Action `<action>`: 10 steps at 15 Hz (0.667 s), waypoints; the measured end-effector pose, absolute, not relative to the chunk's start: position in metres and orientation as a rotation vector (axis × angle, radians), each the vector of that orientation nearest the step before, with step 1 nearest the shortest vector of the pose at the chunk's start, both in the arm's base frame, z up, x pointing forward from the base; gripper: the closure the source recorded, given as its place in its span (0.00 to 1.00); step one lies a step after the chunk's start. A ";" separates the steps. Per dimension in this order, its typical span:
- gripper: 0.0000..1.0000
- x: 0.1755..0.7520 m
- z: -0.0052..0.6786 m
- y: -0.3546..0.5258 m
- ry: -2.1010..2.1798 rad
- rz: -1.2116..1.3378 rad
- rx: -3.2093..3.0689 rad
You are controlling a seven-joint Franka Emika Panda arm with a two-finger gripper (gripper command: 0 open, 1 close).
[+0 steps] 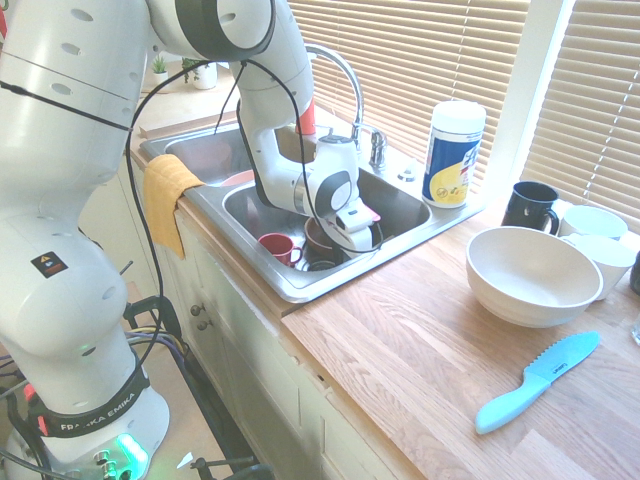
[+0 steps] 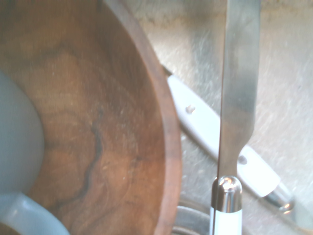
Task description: Put the knife into the sink
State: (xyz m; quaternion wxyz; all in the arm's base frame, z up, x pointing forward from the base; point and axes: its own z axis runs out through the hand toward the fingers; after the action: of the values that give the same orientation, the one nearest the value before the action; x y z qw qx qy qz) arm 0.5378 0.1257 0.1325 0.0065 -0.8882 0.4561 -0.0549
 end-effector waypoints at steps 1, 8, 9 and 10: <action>0.00 0.536 0.131 0.126 1.430 -0.171 -2.772; 0.00 0.533 0.130 0.117 1.421 -0.169 -2.782; 0.00 0.533 0.131 0.115 1.422 -0.172 -2.781; 0.00 0.534 0.133 0.114 1.422 -0.176 -2.779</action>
State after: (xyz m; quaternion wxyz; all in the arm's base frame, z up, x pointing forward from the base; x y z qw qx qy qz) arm 0.5340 0.1141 0.1329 0.0073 -0.8888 0.4547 -0.0562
